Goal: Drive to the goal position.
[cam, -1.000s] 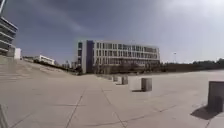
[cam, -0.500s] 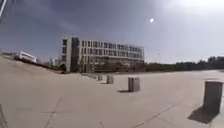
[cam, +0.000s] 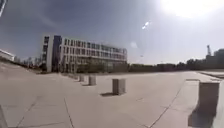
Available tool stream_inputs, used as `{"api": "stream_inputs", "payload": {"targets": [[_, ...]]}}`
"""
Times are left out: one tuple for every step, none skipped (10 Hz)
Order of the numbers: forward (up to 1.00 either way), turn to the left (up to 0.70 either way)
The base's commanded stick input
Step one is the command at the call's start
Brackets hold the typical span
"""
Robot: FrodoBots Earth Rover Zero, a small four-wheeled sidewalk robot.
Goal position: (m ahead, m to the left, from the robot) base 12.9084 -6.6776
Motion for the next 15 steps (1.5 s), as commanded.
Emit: {"api": "stream_inputs", "payload": {"targets": [[0.70, -0.30], [0.70, -0.30], [0.70, -0.30], [0.70, -0.30], [0.70, -0.30], [0.70, -0.30], [0.70, -0.30], [0.70, -0.30], [0.70, -0.30], [0.70, -0.30], [0.70, -0.25], [0.70, 0.00], [0.70, 0.00], [0.70, 0.00], [0.70, 0.00]]}}
